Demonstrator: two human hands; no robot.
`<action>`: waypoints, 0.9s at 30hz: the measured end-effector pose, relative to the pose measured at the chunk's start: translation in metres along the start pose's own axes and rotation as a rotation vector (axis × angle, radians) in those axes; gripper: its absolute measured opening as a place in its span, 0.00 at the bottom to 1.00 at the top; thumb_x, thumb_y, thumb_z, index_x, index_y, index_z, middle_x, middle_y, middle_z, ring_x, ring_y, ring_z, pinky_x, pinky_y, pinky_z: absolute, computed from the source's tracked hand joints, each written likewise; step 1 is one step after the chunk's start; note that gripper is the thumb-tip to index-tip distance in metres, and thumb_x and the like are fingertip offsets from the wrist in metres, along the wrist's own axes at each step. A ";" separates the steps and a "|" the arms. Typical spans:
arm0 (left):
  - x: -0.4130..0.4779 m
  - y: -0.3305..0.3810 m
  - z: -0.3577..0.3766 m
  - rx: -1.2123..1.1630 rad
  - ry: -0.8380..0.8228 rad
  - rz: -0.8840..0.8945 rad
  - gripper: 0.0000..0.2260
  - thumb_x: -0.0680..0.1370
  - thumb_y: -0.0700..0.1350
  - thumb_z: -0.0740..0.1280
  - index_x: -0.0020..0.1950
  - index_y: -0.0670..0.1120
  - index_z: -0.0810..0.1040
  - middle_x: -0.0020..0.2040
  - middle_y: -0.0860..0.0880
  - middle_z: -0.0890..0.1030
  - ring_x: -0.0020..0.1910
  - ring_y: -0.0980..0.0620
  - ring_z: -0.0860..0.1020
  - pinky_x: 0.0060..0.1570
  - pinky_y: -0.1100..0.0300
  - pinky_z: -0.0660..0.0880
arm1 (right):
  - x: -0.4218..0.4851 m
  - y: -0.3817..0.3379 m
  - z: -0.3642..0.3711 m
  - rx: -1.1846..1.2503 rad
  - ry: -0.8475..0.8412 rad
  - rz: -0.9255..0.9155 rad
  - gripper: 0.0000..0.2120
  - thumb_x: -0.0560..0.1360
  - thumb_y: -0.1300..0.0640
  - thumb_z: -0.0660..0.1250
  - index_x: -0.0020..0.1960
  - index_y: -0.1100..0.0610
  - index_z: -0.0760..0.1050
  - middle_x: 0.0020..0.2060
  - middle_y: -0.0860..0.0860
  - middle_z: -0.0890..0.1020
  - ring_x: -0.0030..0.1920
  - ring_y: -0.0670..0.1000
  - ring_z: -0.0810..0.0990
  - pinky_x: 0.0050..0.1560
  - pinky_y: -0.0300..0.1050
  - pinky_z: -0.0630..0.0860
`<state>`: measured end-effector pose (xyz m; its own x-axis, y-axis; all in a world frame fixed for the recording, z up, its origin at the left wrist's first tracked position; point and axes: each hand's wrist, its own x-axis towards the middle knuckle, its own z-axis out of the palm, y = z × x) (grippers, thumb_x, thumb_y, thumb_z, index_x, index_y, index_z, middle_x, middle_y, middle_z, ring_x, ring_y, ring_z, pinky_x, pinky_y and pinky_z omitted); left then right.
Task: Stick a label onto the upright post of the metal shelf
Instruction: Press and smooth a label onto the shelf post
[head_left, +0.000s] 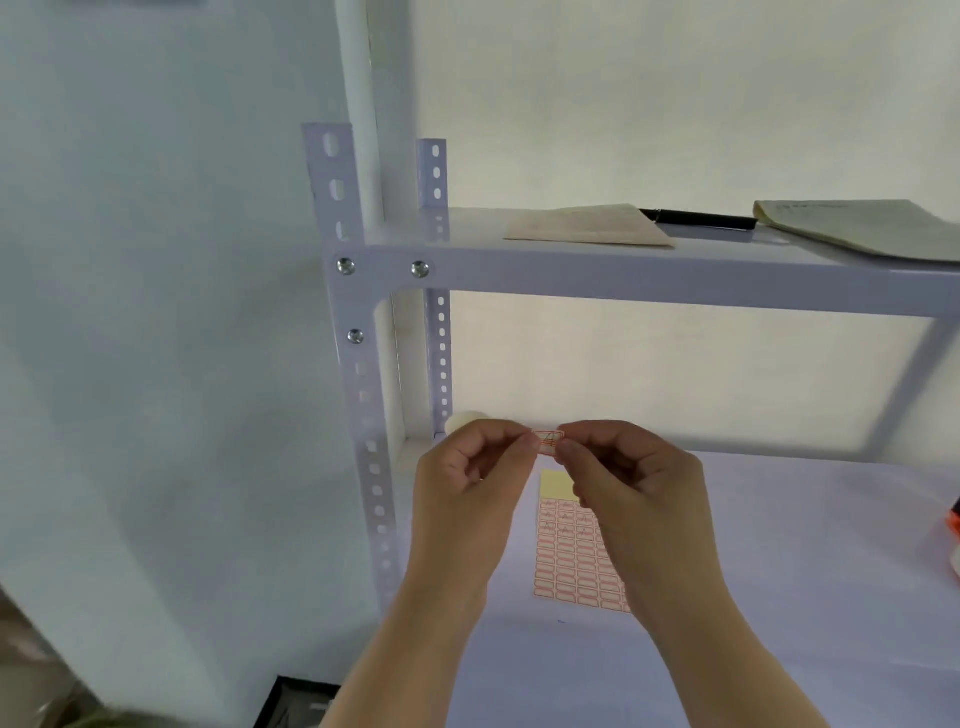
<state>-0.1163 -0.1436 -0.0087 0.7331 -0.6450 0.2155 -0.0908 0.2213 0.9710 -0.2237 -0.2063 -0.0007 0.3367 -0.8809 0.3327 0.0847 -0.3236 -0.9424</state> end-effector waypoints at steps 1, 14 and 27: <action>-0.003 0.002 -0.003 0.008 0.009 0.008 0.09 0.76 0.39 0.72 0.40 0.50 0.85 0.37 0.54 0.86 0.37 0.61 0.81 0.42 0.66 0.79 | -0.003 -0.002 0.002 -0.002 -0.007 -0.010 0.07 0.73 0.63 0.72 0.43 0.53 0.86 0.31 0.45 0.86 0.28 0.40 0.78 0.32 0.30 0.75; 0.011 0.021 -0.085 -0.062 0.021 0.101 0.05 0.76 0.38 0.73 0.42 0.46 0.87 0.37 0.51 0.88 0.32 0.62 0.81 0.37 0.70 0.76 | -0.022 -0.022 0.079 0.048 0.016 -0.083 0.07 0.72 0.61 0.75 0.46 0.50 0.84 0.33 0.52 0.85 0.30 0.45 0.77 0.34 0.36 0.76; 0.062 0.012 -0.141 0.047 -0.047 0.219 0.08 0.75 0.40 0.74 0.40 0.53 0.86 0.37 0.55 0.87 0.35 0.58 0.83 0.38 0.69 0.77 | -0.020 -0.017 0.158 -0.060 0.222 -0.155 0.08 0.72 0.59 0.75 0.42 0.46 0.81 0.37 0.46 0.85 0.31 0.48 0.78 0.33 0.34 0.75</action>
<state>0.0231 -0.0773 0.0018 0.6601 -0.6193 0.4251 -0.2762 0.3261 0.9041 -0.0836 -0.1288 0.0033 0.1098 -0.8712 0.4786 0.0618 -0.4746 -0.8780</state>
